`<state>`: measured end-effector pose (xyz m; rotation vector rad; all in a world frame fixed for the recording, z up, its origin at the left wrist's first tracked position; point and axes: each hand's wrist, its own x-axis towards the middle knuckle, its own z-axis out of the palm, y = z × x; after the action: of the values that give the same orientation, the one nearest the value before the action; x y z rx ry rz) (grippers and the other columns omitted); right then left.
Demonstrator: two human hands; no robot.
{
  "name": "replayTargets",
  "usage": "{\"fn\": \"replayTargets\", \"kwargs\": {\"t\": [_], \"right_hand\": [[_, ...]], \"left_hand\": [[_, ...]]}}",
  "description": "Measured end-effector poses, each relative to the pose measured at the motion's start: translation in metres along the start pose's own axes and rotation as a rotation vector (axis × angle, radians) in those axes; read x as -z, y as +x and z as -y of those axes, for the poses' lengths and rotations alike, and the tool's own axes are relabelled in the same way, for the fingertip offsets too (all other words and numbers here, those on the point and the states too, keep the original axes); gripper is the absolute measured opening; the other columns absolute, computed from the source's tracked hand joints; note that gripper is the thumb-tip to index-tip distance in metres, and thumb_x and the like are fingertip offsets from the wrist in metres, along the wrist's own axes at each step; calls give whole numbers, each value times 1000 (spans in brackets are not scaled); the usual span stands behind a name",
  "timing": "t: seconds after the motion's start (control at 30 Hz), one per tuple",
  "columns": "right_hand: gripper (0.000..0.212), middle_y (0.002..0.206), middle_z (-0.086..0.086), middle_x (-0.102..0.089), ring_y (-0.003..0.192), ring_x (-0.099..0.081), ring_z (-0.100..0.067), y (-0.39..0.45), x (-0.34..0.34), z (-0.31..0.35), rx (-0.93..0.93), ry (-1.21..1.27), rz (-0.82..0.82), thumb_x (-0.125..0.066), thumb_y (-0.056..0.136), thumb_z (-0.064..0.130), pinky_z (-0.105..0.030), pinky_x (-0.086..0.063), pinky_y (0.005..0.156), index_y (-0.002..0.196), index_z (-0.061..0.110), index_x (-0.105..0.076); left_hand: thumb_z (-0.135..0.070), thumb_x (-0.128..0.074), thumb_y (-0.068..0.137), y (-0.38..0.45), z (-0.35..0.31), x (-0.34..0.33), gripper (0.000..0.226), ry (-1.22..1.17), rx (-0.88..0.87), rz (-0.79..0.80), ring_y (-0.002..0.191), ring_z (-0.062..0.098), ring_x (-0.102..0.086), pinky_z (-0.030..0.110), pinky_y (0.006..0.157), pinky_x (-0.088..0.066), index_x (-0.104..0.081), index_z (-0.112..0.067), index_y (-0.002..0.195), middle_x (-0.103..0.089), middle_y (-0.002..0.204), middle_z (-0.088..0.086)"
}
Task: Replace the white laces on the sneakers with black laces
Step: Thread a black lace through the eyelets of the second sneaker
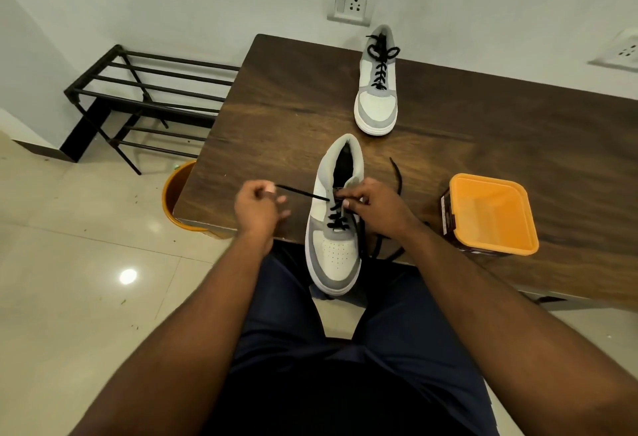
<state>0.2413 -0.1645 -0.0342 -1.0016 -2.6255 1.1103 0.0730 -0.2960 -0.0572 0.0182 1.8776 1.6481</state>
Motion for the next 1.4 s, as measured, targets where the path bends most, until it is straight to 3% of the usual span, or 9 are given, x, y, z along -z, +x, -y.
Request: {"fn": "replayTargets", "kwargs": {"t": [0.2, 0.3, 0.4, 0.57, 0.8, 1.0, 1.13, 1.33, 1.4], "right_hand": [[35, 119, -1, -58, 111, -56, -16, -5, -1, -2, 14, -115, 48, -58, 95, 17, -36, -47, 96, 127, 32, -63], [38, 117, 0, -58, 110, -58, -17, -2, -2, 0, 22, -186, 60, -58, 94, 18, -38, -49, 93, 128, 33, -61], [36, 114, -2, -58, 106, -58, -18, -1, -2, 4, 39, -223, 55, -58, 93, 18, -39, -50, 89, 126, 33, -62], [31, 111, 0, -61, 104, -59, -18, -2, 0, 5, 58, -245, 37, -60, 92, 20, -40, -51, 86, 120, 32, -66], [25, 115, 9, -66, 103, -62, -13, -3, 6, 1, 62, -313, 7, -63, 89, 23, -40, -52, 88, 112, 31, -67], [25, 110, 8, -66, 99, -62, -11, 0, 5, 0, 51, -272, 24, -65, 88, 20, -36, -53, 86, 111, 29, -67], [22, 107, 8, -67, 96, -62, -11, -1, 7, -1, 46, -268, 21, -67, 86, 21, -34, -52, 83, 107, 29, -68], [20, 106, 8, -68, 95, -61, -10, -2, 12, -5, 40, -234, 31, -65, 88, 18, -30, -51, 82, 106, 25, -68], [21, 107, 7, -68, 93, -60, -9, -2, 11, -4, 51, -235, 37, -64, 88, 17, -28, -49, 81, 108, 24, -68]], "left_hand": [[-1, -58, 90, 37, -14, 49, 22, 96, -138, -498, 98, 18, -60, 14, 79, -45, -63, -11, 109, -61, 115, 6], [3, -62, 86, 7, -11, 14, 36, 399, -469, -165, 102, 14, -60, 9, 87, -45, -65, -14, 118, -59, 119, -1], [1, -60, 90, -21, 8, -24, 38, 444, -370, 341, 89, 17, -68, 34, 76, -59, -64, -19, 122, -68, 110, 1], [-10, -69, 89, -29, 11, -36, 7, 555, -450, 371, 65, -6, -60, 12, 63, -46, -72, -14, 92, -66, 76, -11], [-10, -62, 92, 25, -21, 33, 15, 608, -202, -305, 102, 19, -60, 25, 81, -41, -66, -12, 106, -62, 116, 8], [-11, -63, 92, -21, -4, -28, 30, 606, -441, 333, 98, 17, -67, 37, 85, -57, -64, -16, 121, -68, 111, 2], [-13, -71, 88, -29, 9, -39, 5, 548, -433, 368, 69, -3, -63, 15, 64, -50, -70, -15, 92, -65, 77, -11], [-12, -65, 90, 20, -7, 18, 7, 605, -216, -225, 96, 25, -65, 30, 76, -46, -69, -12, 96, -68, 100, 8], [-14, -62, 92, 18, -10, 22, 15, 815, -270, -203, 103, 28, -61, 32, 78, -43, -67, -12, 105, -64, 114, 10]]}}
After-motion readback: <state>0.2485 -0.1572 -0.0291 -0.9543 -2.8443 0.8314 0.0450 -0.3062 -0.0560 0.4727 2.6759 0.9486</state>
